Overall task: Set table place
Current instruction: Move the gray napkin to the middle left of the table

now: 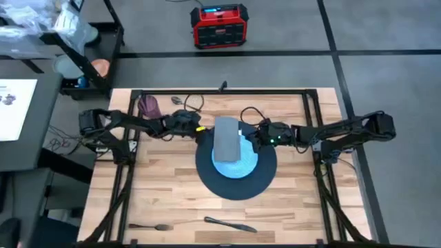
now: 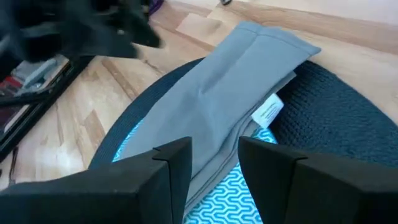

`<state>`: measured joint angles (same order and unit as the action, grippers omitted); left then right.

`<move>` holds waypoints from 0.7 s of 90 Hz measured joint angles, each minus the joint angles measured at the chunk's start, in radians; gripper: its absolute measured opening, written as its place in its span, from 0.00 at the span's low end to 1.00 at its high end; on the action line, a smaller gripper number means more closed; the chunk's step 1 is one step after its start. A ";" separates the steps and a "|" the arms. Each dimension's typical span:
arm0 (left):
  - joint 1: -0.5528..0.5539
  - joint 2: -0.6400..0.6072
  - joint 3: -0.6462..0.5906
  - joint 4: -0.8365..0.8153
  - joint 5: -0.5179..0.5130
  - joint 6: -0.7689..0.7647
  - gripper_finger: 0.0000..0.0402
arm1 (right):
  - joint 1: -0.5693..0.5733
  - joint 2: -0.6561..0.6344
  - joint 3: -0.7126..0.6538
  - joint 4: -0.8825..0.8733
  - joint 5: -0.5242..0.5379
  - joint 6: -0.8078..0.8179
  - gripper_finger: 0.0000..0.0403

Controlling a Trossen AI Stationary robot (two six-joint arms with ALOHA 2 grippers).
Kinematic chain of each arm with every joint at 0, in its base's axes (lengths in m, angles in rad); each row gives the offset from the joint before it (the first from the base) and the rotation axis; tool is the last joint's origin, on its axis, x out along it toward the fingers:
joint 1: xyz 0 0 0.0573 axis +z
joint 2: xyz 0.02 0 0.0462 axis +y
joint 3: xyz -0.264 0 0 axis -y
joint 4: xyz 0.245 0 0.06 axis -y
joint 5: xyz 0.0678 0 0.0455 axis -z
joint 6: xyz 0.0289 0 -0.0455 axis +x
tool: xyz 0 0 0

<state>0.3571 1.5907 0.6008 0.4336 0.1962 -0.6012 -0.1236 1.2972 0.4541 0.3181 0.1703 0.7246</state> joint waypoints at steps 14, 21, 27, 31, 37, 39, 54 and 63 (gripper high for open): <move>0.004 0.113 0.063 0.068 0.108 -0.073 0.40 | 0.006 0.000 0.000 -0.004 0.000 -0.002 0.29; 0.005 0.171 0.096 0.076 0.149 -0.111 0.40 | 0.006 0.000 0.000 -0.006 0.000 -0.003 0.29; 0.005 0.206 0.123 0.058 0.162 -0.123 0.40 | 0.006 0.000 0.000 -0.006 0.000 -0.003 0.29; 0.005 0.221 0.135 0.046 0.167 -0.118 0.40 | 0.006 0.000 0.000 -0.005 0.000 -0.003 0.29; 0.005 0.228 0.143 0.043 0.183 -0.111 0.40 | 0.006 0.000 0.000 -0.008 0.001 -0.004 0.29; 0.005 0.226 0.146 0.045 0.189 -0.110 0.40 | 0.006 0.000 0.000 -0.011 0.001 -0.006 0.29; 0.017 0.144 0.150 0.004 0.195 -0.070 0.40 | 0.006 0.000 0.000 -0.044 0.001 -0.018 0.29; 0.034 0.077 0.151 -0.127 0.147 -0.037 0.40 | 0.006 0.000 0.000 -0.053 0.001 -0.019 0.29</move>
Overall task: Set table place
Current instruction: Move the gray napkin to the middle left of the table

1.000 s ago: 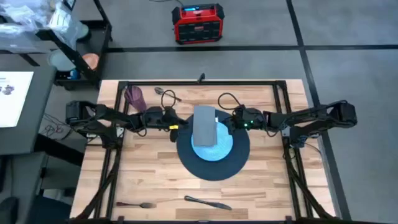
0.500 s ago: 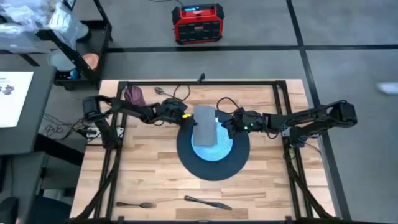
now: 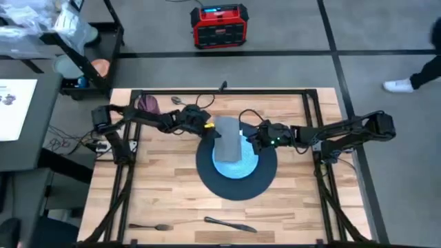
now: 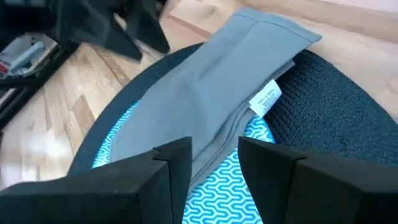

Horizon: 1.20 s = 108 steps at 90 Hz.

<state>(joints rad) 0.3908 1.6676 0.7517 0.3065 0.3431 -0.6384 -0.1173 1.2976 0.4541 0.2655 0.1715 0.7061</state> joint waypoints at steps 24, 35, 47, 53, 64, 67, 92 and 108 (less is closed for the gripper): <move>-0.005 -0.024 0.000 -0.148 -0.067 0.007 0.40 | 0.000 0.000 0.000 0.004 0.005 -0.008 0.29; -0.006 0.030 0.000 -0.121 -0.054 -0.026 0.40 | 0.000 0.000 0.000 0.005 0.005 -0.007 0.29; -0.007 0.092 0.000 -0.026 0.015 -0.061 0.40 | 0.005 0.000 0.000 0.005 0.005 0.000 0.29; -0.011 0.108 -0.001 0.020 0.026 -0.079 0.40 | 0.010 0.000 0.000 0.005 0.005 0.000 0.29; -0.011 0.116 -0.001 0.100 0.031 -0.085 0.40 | 0.021 0.000 0.000 0.003 0.006 -0.001 0.29; -0.010 0.116 -0.001 0.114 0.031 -0.085 0.40 | 0.021 0.000 0.000 0.002 0.006 -0.001 0.29; 0.007 0.116 -0.001 0.096 0.027 -0.085 0.40 | 0.021 0.000 0.000 0.004 0.010 -0.001 0.29; 0.006 0.117 -0.001 0.110 -0.031 -0.090 0.40 | 0.021 0.000 0.000 0.005 0.011 -0.001 0.29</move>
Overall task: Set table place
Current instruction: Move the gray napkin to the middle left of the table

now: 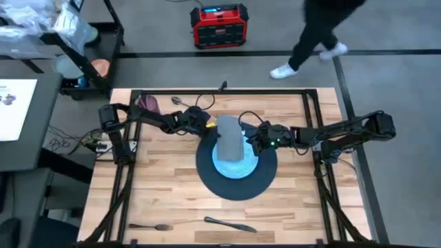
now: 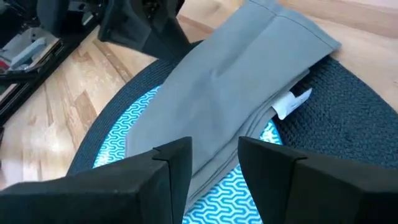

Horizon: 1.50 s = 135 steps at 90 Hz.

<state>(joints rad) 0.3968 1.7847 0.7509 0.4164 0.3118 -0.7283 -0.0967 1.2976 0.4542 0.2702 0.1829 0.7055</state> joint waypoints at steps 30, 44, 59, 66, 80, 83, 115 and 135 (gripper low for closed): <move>-0.004 0.104 0.047 0.074 0.049 -0.037 0.40 | -0.002 0.000 0.000 0.002 0.001 -0.007 0.29; -0.018 0.159 0.123 0.076 0.054 -0.043 0.40 | 0.004 0.000 0.000 0.001 0.001 -0.007 0.29; -0.024 0.165 0.172 0.045 0.055 0.011 0.32 | 0.013 0.000 0.000 -0.003 0.001 -0.007 0.29; -0.024 0.163 0.171 0.043 0.055 0.028 0.21 | 0.012 0.000 0.000 -0.005 0.001 -0.007 0.29; -0.024 0.162 0.162 0.041 0.067 0.035 0.02 | 0.012 0.000 0.000 -0.007 0.001 -0.010 0.29; -0.024 0.159 0.162 0.038 0.077 0.035 0.02 | 0.012 0.000 0.000 -0.008 0.001 -0.010 0.29; -0.024 -0.002 0.162 -0.240 0.088 0.112 0.00 | 0.012 0.000 0.000 -0.034 0.001 -0.007 0.29; -0.050 -0.145 0.162 -0.566 0.050 0.186 0.00 | 0.012 0.000 0.000 -0.034 0.001 -0.008 0.29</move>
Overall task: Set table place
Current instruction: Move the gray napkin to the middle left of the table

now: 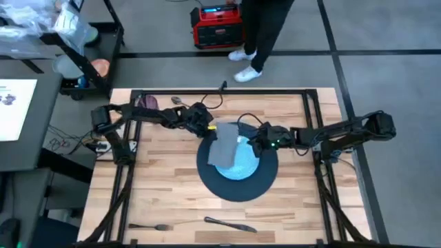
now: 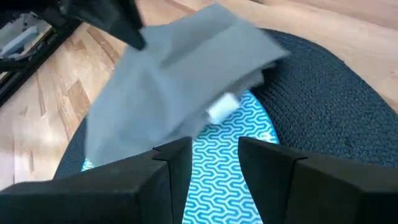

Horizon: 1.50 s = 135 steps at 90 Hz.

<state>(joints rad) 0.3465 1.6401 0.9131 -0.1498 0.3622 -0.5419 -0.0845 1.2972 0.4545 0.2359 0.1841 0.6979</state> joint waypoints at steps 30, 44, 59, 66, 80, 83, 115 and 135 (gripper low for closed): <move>-0.118 -0.162 -0.116 -0.283 -0.189 -0.136 0.00 | 0.000 0.000 0.000 0.001 0.000 -0.003 0.29; -0.182 -0.204 -0.194 -0.201 -0.210 -0.251 0.00 | 0.000 0.000 0.000 0.008 0.000 -0.016 0.29; -0.241 -0.221 -0.225 -0.173 -0.287 -0.308 0.00 | 0.000 0.000 0.000 0.008 0.000 -0.021 0.29; -0.260 -0.227 -0.239 -0.186 -0.320 -0.339 0.00 | 0.000 0.000 0.000 0.007 0.000 -0.026 0.29; -0.291 -0.235 -0.248 -0.218 -0.359 -0.406 0.00 | 0.000 0.000 0.000 0.008 0.000 -0.039 0.29; -0.298 -0.234 -0.248 -0.216 -0.365 -0.418 0.00 | 0.000 0.000 0.000 0.008 0.000 -0.046 0.29; -0.372 -0.234 -0.248 -0.248 -0.421 -0.508 0.00 | 0.000 0.000 0.000 0.010 0.000 -0.051 0.29; -0.376 -0.234 -0.248 -0.244 -0.435 -0.505 0.00 | 0.000 0.000 0.000 0.014 0.000 -0.052 0.29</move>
<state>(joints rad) -0.0296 1.4059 0.6647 -0.3939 -0.0724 -1.0466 -0.0848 1.2976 0.4545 0.2497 0.1841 0.6460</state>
